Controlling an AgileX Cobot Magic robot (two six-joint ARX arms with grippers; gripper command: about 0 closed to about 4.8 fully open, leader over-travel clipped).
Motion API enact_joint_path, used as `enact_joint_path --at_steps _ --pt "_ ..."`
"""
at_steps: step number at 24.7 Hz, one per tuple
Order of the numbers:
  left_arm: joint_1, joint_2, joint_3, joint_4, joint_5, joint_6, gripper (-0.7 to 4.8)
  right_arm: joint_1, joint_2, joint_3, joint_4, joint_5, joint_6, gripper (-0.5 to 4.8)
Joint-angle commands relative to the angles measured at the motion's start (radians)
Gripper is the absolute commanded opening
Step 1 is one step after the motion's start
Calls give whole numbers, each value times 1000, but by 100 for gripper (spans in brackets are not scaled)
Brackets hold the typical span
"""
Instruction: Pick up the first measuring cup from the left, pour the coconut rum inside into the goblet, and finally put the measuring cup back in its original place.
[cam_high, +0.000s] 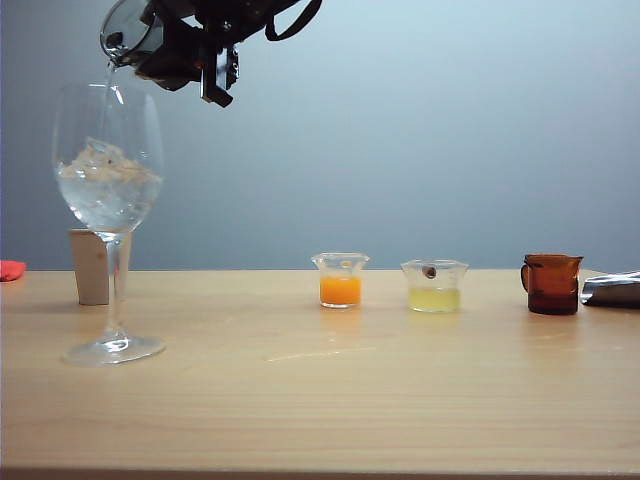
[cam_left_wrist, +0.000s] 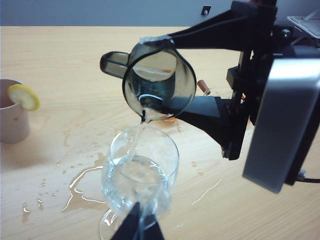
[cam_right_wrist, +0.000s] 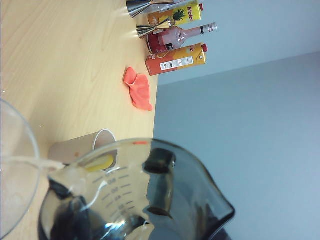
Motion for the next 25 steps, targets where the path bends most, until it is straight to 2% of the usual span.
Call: enact_joint_path --at_steps 1,9,25 --pt "1 -1 1 3 7 4 -6 3 -9 4 28 2 -27 -5" --pt "1 -1 1 -46 21 4 -6 3 -9 4 29 3 -86 -5" --pt "1 -1 1 -53 33 4 -6 16 -9 4 29 21 -213 -5"
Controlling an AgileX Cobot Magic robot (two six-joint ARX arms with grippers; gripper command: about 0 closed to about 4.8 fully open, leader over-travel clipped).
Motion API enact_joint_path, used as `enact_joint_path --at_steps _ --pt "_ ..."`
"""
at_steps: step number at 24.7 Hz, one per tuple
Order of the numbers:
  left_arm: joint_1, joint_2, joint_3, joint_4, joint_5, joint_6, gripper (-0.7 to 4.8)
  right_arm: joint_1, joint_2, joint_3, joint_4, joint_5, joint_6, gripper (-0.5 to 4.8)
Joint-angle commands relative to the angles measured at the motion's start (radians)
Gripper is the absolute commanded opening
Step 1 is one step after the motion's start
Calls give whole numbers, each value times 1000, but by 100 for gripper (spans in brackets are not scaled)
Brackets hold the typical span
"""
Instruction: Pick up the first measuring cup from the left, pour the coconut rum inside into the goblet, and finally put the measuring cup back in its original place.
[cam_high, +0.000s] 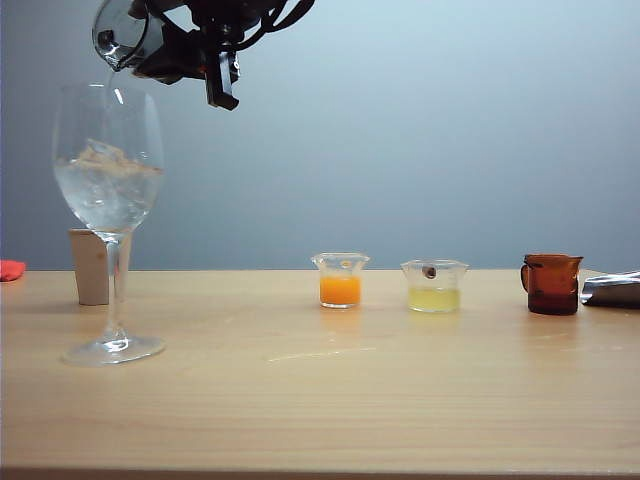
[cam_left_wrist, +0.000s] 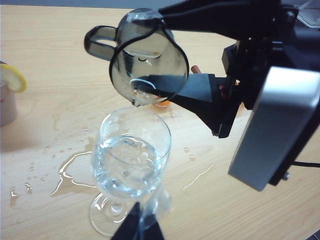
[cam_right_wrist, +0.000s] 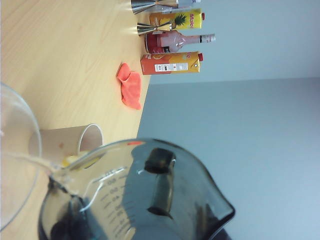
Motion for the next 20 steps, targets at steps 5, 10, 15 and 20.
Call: enact_joint_path --at_steps 5,10,15,20 --pt "1 -1 1 2 6 4 -6 8 -9 4 26 3 -81 -5" --pt "1 -1 1 2 6 4 -6 11 -9 4 26 7 -139 -5" --pt "1 -1 1 2 6 4 -6 11 -9 4 25 9 -159 -5" --pt "1 -1 1 2 6 4 -6 11 -9 4 25 10 -227 -5"
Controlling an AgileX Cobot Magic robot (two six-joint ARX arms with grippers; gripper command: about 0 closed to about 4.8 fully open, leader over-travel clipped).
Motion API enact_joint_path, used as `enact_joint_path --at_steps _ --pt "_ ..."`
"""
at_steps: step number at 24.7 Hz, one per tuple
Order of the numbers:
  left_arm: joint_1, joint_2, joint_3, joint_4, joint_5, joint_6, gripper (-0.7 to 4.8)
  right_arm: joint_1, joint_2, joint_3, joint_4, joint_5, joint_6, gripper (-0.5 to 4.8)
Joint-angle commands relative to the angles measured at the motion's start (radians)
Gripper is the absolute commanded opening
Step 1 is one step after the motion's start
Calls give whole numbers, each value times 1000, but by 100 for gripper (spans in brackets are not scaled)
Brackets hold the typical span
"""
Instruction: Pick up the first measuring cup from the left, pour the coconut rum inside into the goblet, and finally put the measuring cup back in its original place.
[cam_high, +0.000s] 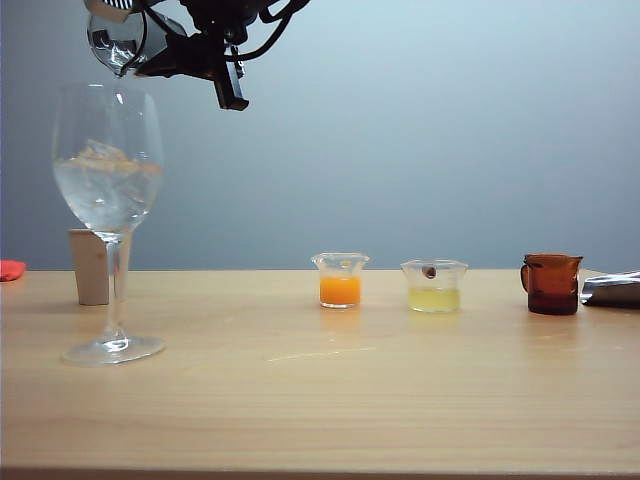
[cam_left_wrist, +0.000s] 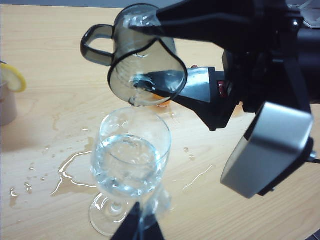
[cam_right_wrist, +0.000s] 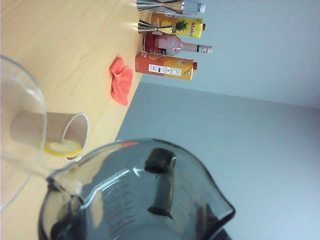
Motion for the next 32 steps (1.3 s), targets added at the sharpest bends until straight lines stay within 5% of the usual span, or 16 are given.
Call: enact_joint_path --at_steps 1,14,27,32 --pt "1 -1 1 3 6 4 -6 1 -9 4 24 2 -31 -5" --pt "0 -1 1 3 6 4 -6 1 -9 4 24 -1 -59 -5" --pt "0 -1 1 3 7 4 -6 -73 -10 4 175 -10 735 -5" --pt "0 -1 1 3 6 4 -6 -163 -10 0 288 3 1155 -5"
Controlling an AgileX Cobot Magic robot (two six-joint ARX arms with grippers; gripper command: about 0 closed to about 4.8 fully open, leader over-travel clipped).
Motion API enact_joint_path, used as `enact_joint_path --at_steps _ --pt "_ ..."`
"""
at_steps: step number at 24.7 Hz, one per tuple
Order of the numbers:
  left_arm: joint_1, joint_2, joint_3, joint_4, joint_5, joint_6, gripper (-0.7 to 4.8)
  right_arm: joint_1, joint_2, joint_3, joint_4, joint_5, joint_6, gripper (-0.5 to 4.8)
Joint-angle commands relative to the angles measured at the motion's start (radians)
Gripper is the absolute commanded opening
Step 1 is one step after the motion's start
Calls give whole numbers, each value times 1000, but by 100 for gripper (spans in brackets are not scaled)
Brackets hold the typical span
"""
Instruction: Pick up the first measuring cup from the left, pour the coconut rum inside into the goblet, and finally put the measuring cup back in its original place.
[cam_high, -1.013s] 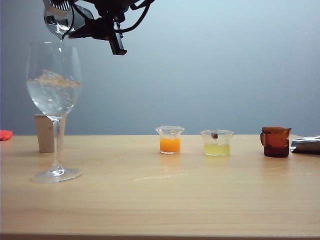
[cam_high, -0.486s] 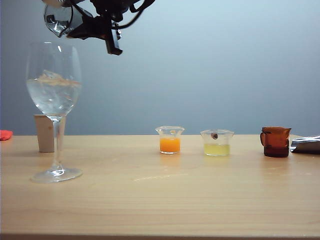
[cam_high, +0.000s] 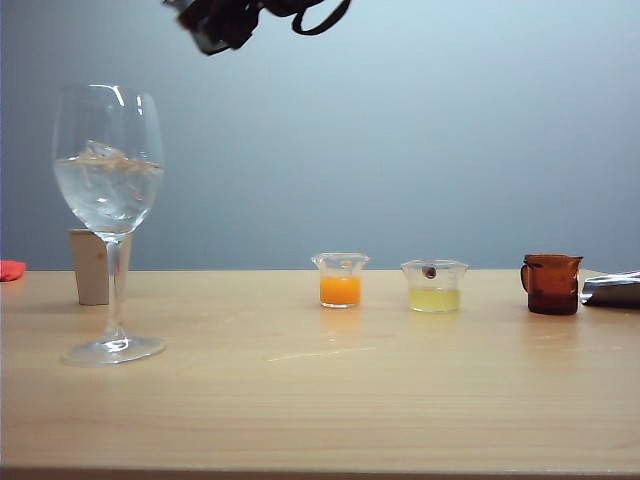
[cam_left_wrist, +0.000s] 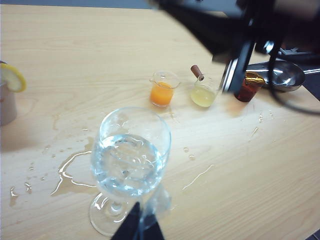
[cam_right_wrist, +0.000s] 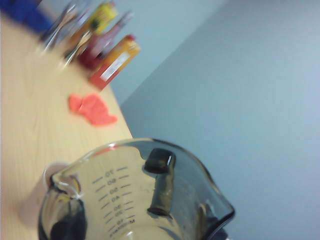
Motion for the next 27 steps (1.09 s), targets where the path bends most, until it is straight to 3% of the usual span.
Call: enact_joint_path --at_steps 1,16,23,27 --pt "0 -2 1 3 6 4 -6 -40 -9 -7 64 26 230 -5" --pt "0 -2 1 2 7 4 -6 -50 11 -419 444 167 550 -5" --pt "0 -2 1 -4 7 4 -6 -11 121 -436 518 170 624 -5" --pt "0 -2 1 -6 7 4 -6 1 191 -435 554 234 665 -5"
